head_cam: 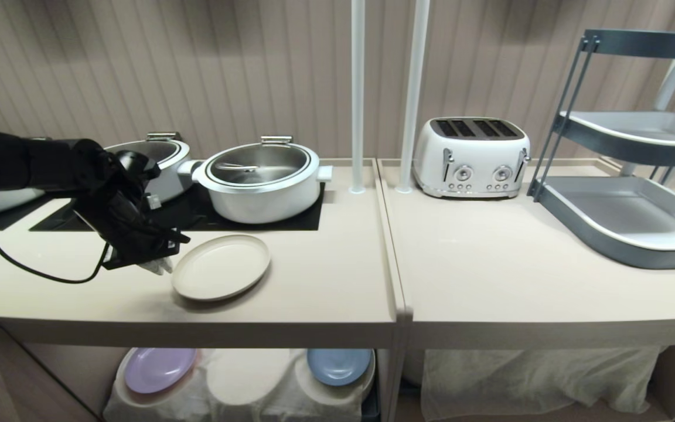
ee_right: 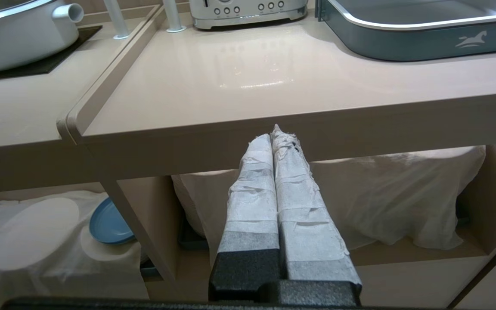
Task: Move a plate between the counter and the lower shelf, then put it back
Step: Pick up the plate
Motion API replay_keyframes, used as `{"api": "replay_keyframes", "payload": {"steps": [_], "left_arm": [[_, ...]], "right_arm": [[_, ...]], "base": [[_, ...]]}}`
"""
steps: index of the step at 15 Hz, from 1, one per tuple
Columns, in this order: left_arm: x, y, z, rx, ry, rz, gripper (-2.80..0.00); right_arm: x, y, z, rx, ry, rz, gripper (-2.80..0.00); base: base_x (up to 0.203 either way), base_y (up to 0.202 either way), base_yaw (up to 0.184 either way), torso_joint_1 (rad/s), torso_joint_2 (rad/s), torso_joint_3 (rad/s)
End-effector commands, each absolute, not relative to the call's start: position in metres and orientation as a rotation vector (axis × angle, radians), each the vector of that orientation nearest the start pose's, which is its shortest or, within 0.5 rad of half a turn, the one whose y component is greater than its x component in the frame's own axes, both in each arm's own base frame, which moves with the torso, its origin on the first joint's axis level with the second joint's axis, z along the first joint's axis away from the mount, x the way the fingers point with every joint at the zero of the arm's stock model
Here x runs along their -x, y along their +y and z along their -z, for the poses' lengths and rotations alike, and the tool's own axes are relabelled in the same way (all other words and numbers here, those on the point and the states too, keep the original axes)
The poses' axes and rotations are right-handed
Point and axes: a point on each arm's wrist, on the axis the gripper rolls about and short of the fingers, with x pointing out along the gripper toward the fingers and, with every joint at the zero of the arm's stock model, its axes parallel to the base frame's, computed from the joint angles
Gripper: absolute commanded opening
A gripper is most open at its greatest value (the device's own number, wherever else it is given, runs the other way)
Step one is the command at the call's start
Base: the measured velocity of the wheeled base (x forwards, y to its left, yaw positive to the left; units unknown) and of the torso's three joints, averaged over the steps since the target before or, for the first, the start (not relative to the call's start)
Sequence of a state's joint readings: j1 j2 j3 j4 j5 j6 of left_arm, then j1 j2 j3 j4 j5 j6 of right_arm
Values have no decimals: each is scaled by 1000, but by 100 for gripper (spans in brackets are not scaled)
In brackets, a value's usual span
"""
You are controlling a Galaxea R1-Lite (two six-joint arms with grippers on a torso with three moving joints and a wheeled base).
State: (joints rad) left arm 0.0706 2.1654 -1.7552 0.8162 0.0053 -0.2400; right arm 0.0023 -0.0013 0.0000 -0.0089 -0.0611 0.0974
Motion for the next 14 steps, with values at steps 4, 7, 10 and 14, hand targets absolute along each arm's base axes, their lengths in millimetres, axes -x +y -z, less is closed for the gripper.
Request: {"api": "replay_keyframes", "payload": {"steps": [4,7,10,14], "left_arm": [[-399,30,-147,245,1214,-211,0],[-407,30,-147,246,1193,-211,0],[-414,31,-140,245,1175,-205,0],[-422,33,-126,241,1186,-207,0]], "right_arm": [[23,-1,-76,-98,-12,56,-280],[23,-1,-76,-98,-12,58,-280],[23,-1,-76,-98,-12,58,-280],[23,-1,-76,-98,-12,58,-280]], "base": [[0,0,0,0,0,0],[0,0,0,0,0,0],[0,0,0,0,0,0],[0,0,0,0,0,0]]}}
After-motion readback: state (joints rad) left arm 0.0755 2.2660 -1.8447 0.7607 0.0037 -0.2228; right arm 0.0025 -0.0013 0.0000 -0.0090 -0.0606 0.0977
